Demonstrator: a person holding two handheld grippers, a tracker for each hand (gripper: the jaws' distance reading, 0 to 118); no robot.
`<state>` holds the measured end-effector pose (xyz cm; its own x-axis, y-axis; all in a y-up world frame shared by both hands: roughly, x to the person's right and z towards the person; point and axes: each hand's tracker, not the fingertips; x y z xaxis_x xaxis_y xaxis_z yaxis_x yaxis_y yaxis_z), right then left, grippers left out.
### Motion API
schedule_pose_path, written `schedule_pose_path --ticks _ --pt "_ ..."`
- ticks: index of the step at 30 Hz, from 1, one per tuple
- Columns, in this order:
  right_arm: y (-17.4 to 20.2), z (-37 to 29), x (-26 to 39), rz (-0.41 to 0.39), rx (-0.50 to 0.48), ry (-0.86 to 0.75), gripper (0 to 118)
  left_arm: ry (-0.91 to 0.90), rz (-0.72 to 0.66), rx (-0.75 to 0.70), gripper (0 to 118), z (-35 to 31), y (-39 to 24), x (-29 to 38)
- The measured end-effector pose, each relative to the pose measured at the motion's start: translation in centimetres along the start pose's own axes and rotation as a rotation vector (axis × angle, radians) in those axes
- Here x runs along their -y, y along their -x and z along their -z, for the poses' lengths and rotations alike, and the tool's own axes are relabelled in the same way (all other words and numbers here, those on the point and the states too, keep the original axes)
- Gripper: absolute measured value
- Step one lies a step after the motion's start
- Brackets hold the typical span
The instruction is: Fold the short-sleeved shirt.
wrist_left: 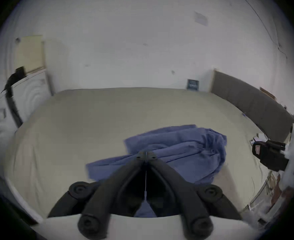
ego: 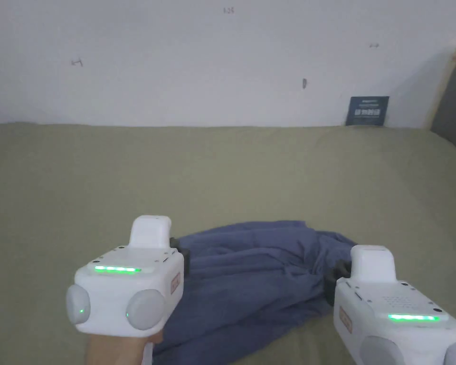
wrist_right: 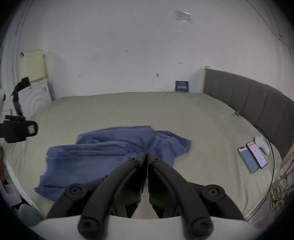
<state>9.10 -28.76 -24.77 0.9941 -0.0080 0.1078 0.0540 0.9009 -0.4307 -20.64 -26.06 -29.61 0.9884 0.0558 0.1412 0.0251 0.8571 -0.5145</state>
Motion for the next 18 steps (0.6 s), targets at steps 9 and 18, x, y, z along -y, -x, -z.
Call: schedule_pose_path --ticks 9,18 --pt "5.4 -1.7 0.3 -0.05 -0.089 -0.031 7 -0.05 -0.074 -0.203 1 -6.6 9.5 2.7" --pt "6.8 0.2 0.8 -0.083 -0.103 0.004 8 0.08 -0.101 -0.151 1 0.5 11.8 1.3"
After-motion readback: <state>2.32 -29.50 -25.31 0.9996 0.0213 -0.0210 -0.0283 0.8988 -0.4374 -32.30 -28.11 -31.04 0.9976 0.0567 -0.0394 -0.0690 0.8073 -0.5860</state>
